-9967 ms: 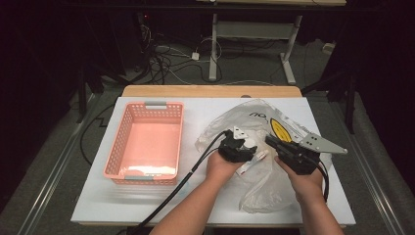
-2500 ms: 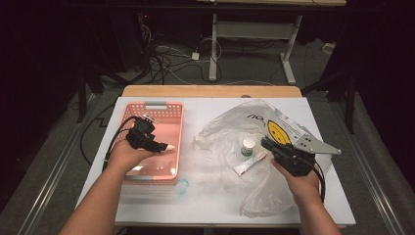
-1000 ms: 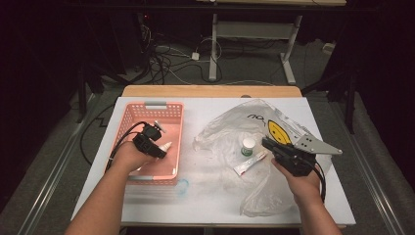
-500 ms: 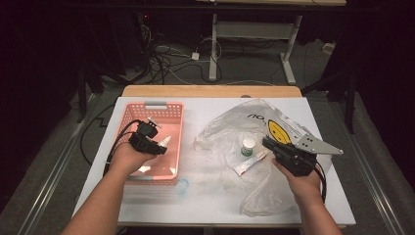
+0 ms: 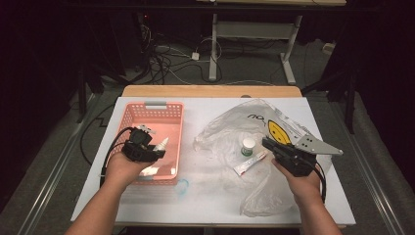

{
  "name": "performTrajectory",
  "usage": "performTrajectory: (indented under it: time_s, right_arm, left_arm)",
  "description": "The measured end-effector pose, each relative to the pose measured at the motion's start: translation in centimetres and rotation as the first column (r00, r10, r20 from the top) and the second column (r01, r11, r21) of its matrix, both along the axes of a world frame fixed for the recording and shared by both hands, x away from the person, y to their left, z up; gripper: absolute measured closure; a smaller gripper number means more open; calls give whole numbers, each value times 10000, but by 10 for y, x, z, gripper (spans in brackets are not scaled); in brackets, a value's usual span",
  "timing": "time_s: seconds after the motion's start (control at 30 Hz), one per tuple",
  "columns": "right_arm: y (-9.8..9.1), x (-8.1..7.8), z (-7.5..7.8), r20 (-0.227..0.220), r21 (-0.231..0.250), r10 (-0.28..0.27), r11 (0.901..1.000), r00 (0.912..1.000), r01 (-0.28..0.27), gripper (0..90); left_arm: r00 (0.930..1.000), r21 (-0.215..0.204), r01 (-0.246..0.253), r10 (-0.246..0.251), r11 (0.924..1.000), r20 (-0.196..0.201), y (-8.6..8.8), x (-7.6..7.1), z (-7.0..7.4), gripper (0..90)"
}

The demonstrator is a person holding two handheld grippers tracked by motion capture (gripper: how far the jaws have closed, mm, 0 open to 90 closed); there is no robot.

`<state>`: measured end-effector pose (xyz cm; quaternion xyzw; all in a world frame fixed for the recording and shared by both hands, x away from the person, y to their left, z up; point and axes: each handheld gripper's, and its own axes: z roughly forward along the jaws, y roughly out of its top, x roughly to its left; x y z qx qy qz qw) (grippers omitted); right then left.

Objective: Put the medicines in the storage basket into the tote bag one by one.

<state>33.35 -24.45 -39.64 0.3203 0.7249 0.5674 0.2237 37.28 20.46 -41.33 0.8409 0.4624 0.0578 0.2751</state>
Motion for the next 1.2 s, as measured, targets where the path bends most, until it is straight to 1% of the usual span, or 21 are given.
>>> performTrajectory:
  time_s: [0.1,0.17,0.3,0.37,0.47,0.63,0.83,1.07,1.2]
  right_arm:
    - [1,0,0,-2,3,4,10000,10000,-4,900]
    - [1,-1,0,-2,3,20,10000,10000,-20,900]
    - [1,-1,0,8,-28,31,10000,10000,-31,900]
    - [1,-1,0,40,-43,47,10000,10000,-47,900]
    - [1,-2,1,70,-34,44,10000,10000,-44,900]
    - [1,-2,2,129,-24,40,10000,9999,-40,900]
    - [1,-3,2,118,-27,57,10000,9999,-56,900]
    - [1,-3,3,92,-29,81,10000,9999,-80,900]
    - [1,-3,4,170,-50,101,9999,9998,-100,900]
  left_arm:
    - [9994,-276,-18,27,9996,348,0,-9,1,580]
    - [9983,-362,-39,60,9993,585,-1,-15,1,580]
    - [9955,-654,-134,194,9978,930,-2,-24,0,580]
    - [9946,-816,-128,211,9966,1017,-2,-28,-1,580]
    - [9925,-839,-68,170,9965,1212,-5,-32,1,580]
    - [9896,-1226,69,109,9924,1434,-10,-38,6,581]
    - [9851,-1416,306,-58,9895,1718,-18,-43,13,580]
    - [9795,-1537,735,-424,9854,1970,-31,-49,22,581]
    - [9747,-1655,1059,-694,9805,2125,-42,-52,26,581]
